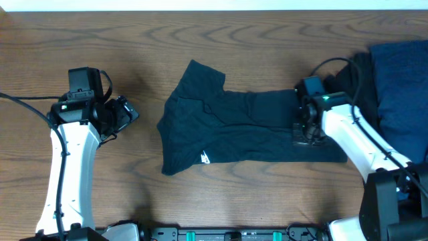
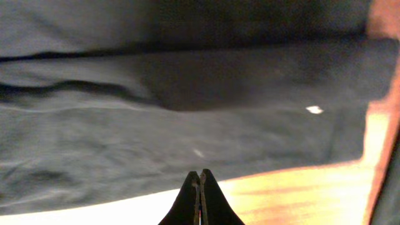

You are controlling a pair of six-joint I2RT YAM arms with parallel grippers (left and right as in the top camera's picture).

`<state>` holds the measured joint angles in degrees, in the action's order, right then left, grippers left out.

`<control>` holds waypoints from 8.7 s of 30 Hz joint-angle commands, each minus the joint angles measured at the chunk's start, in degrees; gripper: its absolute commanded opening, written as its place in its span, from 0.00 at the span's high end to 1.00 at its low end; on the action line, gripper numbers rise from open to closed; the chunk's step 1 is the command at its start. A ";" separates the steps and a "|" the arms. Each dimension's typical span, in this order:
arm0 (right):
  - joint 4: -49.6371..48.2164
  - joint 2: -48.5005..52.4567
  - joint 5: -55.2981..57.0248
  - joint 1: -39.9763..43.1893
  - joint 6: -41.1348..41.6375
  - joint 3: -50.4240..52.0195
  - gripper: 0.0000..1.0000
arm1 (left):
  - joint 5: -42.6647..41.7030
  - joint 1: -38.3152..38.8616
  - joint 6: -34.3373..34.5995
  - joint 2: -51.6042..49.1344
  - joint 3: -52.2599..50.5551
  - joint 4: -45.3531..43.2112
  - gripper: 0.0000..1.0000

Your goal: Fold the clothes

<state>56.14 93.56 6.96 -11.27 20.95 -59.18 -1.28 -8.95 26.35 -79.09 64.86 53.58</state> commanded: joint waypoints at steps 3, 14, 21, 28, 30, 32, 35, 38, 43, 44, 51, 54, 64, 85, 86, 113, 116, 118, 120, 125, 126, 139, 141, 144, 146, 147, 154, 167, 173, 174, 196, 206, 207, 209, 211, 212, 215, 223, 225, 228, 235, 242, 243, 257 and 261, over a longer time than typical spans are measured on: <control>1.40 -0.66 0.02 6.05 2.80 0.07 0.99 | 0.50 -0.15 0.09 0.07 0.26 0.13 0.02; 1.57 -0.66 -0.52 15.10 5.42 2.05 0.99 | 0.50 -0.15 0.07 0.07 0.26 0.13 0.02; -3.52 -0.66 -2.47 18.01 5.53 6.45 0.99 | 0.50 -0.15 0.07 0.07 0.26 0.13 0.02; -8.09 -0.66 -2.47 17.99 4.87 8.20 0.99 | 0.50 -0.15 0.07 0.07 0.26 0.13 0.02; -10.32 -0.66 -2.49 17.97 4.92 8.98 0.99 | 0.50 -0.15 0.07 0.07 0.26 0.13 0.02; -12.28 -0.66 -2.47 17.97 4.92 9.77 0.99 | 0.50 -0.15 0.07 0.07 0.26 0.13 0.02; -15.72 -0.66 -2.47 17.97 4.90 10.45 0.99 | 0.50 -0.15 0.07 0.07 0.26 0.13 0.02; -19.04 -0.66 -2.47 17.97 4.90 10.49 0.99 | 0.50 -0.15 0.07 0.07 0.26 0.13 0.02; -26.36 -0.66 -2.49 17.94 4.90 10.49 0.99 | 0.50 -0.15 0.07 0.07 0.26 0.13 0.02; -27.47 -0.66 -2.49 17.94 4.90 10.49 0.99 | 0.50 -0.15 0.07 0.07 0.26 0.13 0.02; -35.15 -0.66 -2.56 17.97 4.09 10.49 0.98 | 0.50 -0.15 0.07 0.07 0.26 0.13 0.02; -38.16 -0.68 -4.07 18.01 0.61 10.16 0.93 | 0.50 -0.15 0.07 0.07 0.26 0.13 0.02; -26.45 -4.37 -6.14 18.95 -5.16 -0.22 0.80 | 0.50 -0.15 0.07 0.07 0.26 0.13 0.02; -19.02 -5.68 -2.03 22.99 -5.18 -2.64 0.01 | -0.52 -0.13 0.81 0.02 0.20 -6.73 0.02; -19.02 -5.68 -2.03 22.99 -5.18 -2.62 0.01 | -1.81 -0.09 0.72 -0.02 0.17 -5.38 0.02; -19.04 -5.68 -2.03 22.99 -5.18 -2.64 0.01 | -9.16 18.05 2.25 -12.85 -1.88 -6.23 0.94; -19.04 -5.68 -2.03 22.99 -5.18 -2.64 0.01 | -9.14 19.37 2.23 -18.10 -1.88 -5.88 0.94; -19.04 -5.68 -2.03 22.99 -5.18 -2.64 0.01 | -9.16 19.61 2.23 -20.92 -1.88 -6.08 0.94; -19.04 -5.68 -2.03 22.99 -5.18 -2.64 0.01 | -9.18 19.61 2.21 -23.56 -1.88 -6.10 0.94; -19.04 -5.68 -2.03 22.99 -5.18 -2.64 0.01 | -9.16 19.61 1.97 -27.45 -1.88 -6.27 0.94; -19.04 -5.68 -2.03 22.99 -5.18 -2.64 0.01 | -9.16 19.61 1.97 -28.06 -1.88 -6.34 0.94; -19.04 -5.68 -2.03 22.99 -5.18 -2.64 0.01 | 4.48 19.52 1.57 -31.19 -1.88 -5.42 0.94; -19.04 -5.68 -2.03 22.99 -5.18 -2.64 0.01 | 5.44 19.23 1.60 -31.19 -1.88 -4.90 0.94; -19.04 -5.68 -2.05 22.99 -5.18 -2.64 0.01 | 5.44 18.27 2.12 -31.19 -1.92 -4.15 0.94; -19.04 -5.68 -2.03 22.99 -5.18 -2.64 0.01 | 5.42 17.59 3.19 -31.19 -1.97 -3.72 0.94; -19.04 -5.68 -2.03 22.99 -5.18 -2.62 0.01 | 5.44 17.16 4.00 -31.19 -1.97 -3.39 0.94; -19.04 -5.68 -2.03 22.99 -5.18 -2.64 0.01 | 5.40 14.67 5.73 -31.17 -1.97 -2.60 0.94; -19.04 -5.68 -2.03 22.99 -5.18 -2.64 0.01 | 5.16 11.80 6.43 -27.10 -1.51 -2.19 0.94; -19.04 -5.68 -2.03 22.99 -5.18 -2.64 0.01 | 4.92 11.80 1.64 -19.34 3.21 0.74 0.88; -19.04 -5.68 -2.03 22.99 -5.18 -2.64 0.01 | 4.92 11.80 0.70 -17.66 4.55 1.44 0.86; -19.04 -5.68 -2.03 22.99 -5.18 -2.64 0.01 | -9.84 14.32 -27.04 -27.43 36.48 2.38 0.59; -19.04 -5.68 -2.03 22.99 -5.18 -2.64 0.01 | -9.42 15.13 -38.51 -43.04 38.56 -3.72 0.59; -19.04 -5.68 -2.03 22.99 -5.16 -2.64 0.01 | -9.09 15.13 -38.80 -44.17 38.56 -4.52 0.59; -19.04 -5.68 -2.03 22.99 -5.18 -2.64 0.00 | -7.58 15.15 -38.77 -46.10 38.56 -6.21 0.59; -19.04 -5.68 -2.03 22.99 -5.18 -2.64 0.01 | -7.04 15.15 -38.77 -47.41 38.56 -7.61 0.59; -19.04 -5.68 -2.03 22.99 -5.16 -2.64 0.01 | -7.04 15.15 -38.80 -48.06 38.56 -8.37 0.59; -19.04 -5.68 -2.03 22.99 -5.18 -2.62 0.01 | -7.06 15.15 -39.47 -49.75 38.56 -10.10 0.59; -19.04 -5.68 -2.03 22.99 -5.18 -2.62 0.01 | -7.08 15.21 -39.45 -52.87 38.51 -11.45 0.58; -19.04 -5.68 -2.03 22.99 -5.16 -2.62 0.01 | -7.08 15.30 -39.45 -53.70 38.51 -11.52 0.57; -19.04 -5.68 -2.03 22.99 -5.16 -2.64 0.01 | -7.06 15.30 -39.65 -54.64 38.45 -11.87 0.54; -19.04 -5.68 -2.03 22.99 -5.18 -2.62 0.01 | -2.36 15.28 -39.54 -54.77 38.40 -10.99 0.67; -19.04 -5.68 -2.03 22.97 -5.18 -2.64 0.01 | -1.62 15.23 -39.39 -54.77 38.38 -9.35 0.67; -19.04 -5.68 -2.03 22.97 -5.18 -2.62 0.01 | -1.60 15.23 -39.36 -54.77 38.38 -9.29 0.67; -19.04 -5.68 -2.03 22.99 -5.18 -2.62 0.01 | -0.17 15.26 -38.10 -52.41 41.24 -11.15 0.49; -19.04 -5.68 -2.03 22.99 -5.18 -2.62 0.01 | -0.20 15.58 -38.10 -51.69 41.24 -10.86 0.49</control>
<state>37.06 88.03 4.51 11.35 15.97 -61.71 -2.55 6.48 -12.03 -132.00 104.95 42.37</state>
